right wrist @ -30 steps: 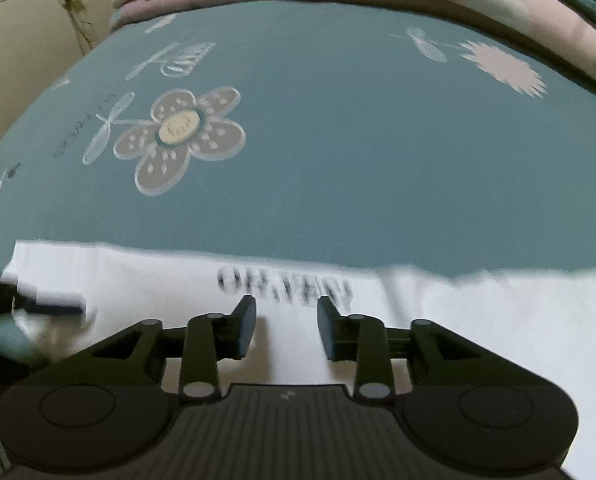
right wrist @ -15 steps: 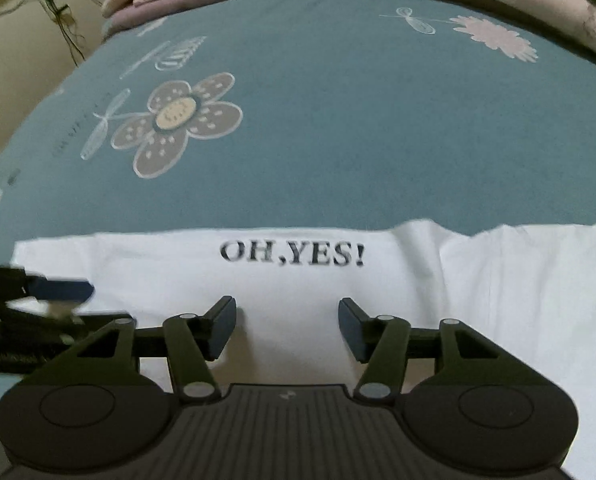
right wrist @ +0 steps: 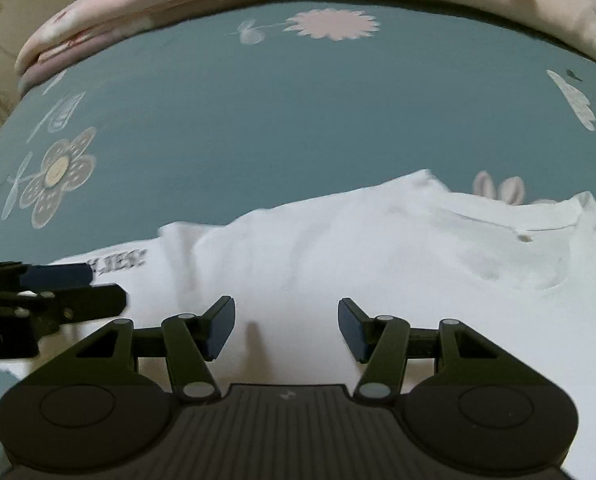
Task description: Fold clothes
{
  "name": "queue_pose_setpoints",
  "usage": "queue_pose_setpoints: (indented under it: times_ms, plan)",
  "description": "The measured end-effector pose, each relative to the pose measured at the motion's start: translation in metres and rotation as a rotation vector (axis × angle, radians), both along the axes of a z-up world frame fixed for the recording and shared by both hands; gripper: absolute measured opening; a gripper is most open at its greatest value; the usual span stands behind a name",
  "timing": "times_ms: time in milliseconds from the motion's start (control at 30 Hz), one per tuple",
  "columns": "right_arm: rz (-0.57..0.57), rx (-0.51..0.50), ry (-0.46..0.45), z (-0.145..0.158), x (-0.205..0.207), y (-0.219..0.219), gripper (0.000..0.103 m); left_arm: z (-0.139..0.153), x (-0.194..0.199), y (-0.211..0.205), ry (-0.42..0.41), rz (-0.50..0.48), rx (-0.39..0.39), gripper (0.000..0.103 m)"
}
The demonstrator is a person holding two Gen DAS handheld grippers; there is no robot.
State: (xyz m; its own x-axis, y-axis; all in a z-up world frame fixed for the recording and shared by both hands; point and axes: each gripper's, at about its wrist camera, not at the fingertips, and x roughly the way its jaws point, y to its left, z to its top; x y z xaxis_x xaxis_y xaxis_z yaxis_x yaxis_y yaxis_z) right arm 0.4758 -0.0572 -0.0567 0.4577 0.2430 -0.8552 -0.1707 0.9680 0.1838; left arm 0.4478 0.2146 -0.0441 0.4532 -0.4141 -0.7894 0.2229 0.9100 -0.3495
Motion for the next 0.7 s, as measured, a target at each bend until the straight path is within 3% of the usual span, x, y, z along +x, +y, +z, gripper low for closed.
queue_pose_setpoints:
  times_ms: [133, 233, 400, 500, 700]
  plan:
    - [0.059, -0.053, -0.065, 0.0, 0.017, -0.003, 0.062, -0.012, 0.006, -0.02, 0.005, -0.065, 0.01, 0.065]
    - [0.134, -0.071, -0.08, -0.004, 0.032, 0.006, 0.062, -0.023, 0.003, -0.015, 0.026, -0.051, 0.05, 0.064]
    - [0.244, -0.186, -0.094, -0.023, 0.042, 0.03, 0.063, -0.028, 0.0, 0.0, 0.031, -0.032, 0.0, 0.067]
    - [0.16, -0.219, -0.091, -0.034, 0.053, 0.013, 0.079, -0.027, 0.004, -0.001, 0.038, -0.036, 0.008, 0.067]
    - [0.03, -0.12, -0.039, -0.018, 0.058, -0.02, 0.078, -0.015, 0.008, 0.003, 0.03, -0.04, -0.028, 0.065]
